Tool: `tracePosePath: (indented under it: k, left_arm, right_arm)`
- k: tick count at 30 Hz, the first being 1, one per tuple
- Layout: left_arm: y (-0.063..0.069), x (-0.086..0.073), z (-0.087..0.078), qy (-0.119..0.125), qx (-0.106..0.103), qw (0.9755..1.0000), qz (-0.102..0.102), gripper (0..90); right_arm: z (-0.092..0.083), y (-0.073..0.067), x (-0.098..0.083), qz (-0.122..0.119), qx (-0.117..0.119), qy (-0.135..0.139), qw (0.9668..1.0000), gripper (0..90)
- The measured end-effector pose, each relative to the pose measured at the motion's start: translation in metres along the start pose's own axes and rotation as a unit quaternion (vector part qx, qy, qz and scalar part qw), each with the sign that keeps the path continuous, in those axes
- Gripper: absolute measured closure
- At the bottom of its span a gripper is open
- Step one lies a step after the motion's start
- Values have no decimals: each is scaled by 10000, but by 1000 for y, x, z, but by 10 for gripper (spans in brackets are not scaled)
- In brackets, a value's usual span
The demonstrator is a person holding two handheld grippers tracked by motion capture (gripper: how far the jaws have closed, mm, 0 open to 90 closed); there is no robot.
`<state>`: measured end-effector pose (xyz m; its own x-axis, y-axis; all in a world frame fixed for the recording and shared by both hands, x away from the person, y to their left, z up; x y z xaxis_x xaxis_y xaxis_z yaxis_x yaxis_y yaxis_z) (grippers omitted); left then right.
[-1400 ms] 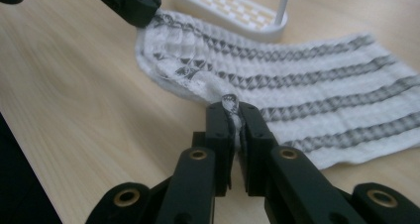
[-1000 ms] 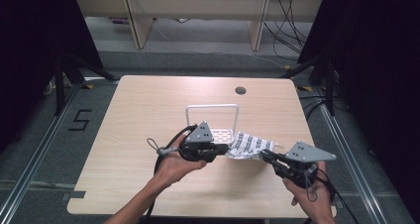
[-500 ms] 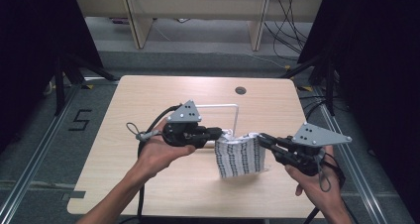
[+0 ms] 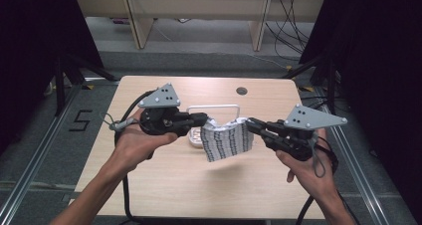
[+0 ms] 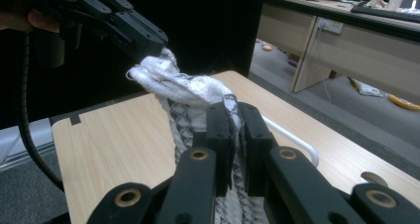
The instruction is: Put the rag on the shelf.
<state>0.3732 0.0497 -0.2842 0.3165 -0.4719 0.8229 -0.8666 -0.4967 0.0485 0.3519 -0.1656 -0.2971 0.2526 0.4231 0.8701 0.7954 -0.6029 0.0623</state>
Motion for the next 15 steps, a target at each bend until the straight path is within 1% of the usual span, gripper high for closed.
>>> tracePosePath:
  k: [1,2,3,4,5,6,7,8,9,10,11,12,13,15]
  left_arm:
    - [-1,1,-1,34,1,10000,-36,868]
    - [-4,1,-2,76,-9,9999,-87,868]
    - [-6,2,-3,80,10,9999,-108,868]
    - [-8,3,-3,95,33,9999,-133,868]
    - [-10,4,-4,95,59,9998,-155,868]
    - [-13,4,-4,86,92,9998,-154,868]
    - [-15,5,-5,93,142,9997,-183,868]
    - [-18,6,-5,86,179,9996,-217,868]
    - [-22,6,-4,75,211,9994,-246,868]
    - [-25,6,-4,52,240,9993,-265,868]
    - [-28,7,-3,48,276,9992,-293,868]
    - [-31,7,-3,30,308,9990,-321,869]
    - [-33,8,-2,9,342,9988,-340,869]
    - [-39,10,-2,5,402,9985,-377,870]
  right_arm:
    - [2,1,2,22,-25,10,10000,857]
    - [3,1,3,39,4,-4,10000,857]
    - [5,4,4,-14,-11,-8,10000,857]
    - [6,4,6,67,54,-20,10000,857]
    - [7,5,7,95,47,-5,9999,857]
    - [8,7,8,26,6,6,10000,857]
    - [10,8,9,76,29,-30,10000,857]
    - [12,9,10,151,43,-8,9999,857]
    - [14,13,11,97,10,-33,9999,856]
    - [17,14,12,102,16,-46,9999,856]
    - [20,15,14,129,89,-21,9999,857]
    - [22,16,14,175,76,-80,9998,856]
    - [26,18,16,90,82,-56,9999,856]
    - [31,19,18,213,91,-99,9997,856]
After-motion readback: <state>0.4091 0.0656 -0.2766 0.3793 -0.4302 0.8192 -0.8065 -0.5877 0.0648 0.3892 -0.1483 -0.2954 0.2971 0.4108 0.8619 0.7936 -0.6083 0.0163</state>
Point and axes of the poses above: each handheld gripper's, and its own axes: z roughly forward along the jaws, x roughly out of its top, y roughly to its right, the point moved 6 cm from there along z, roughly forward along the jaws, and after that the axes turned 11 degrees about -y, right-handed, at the moved point
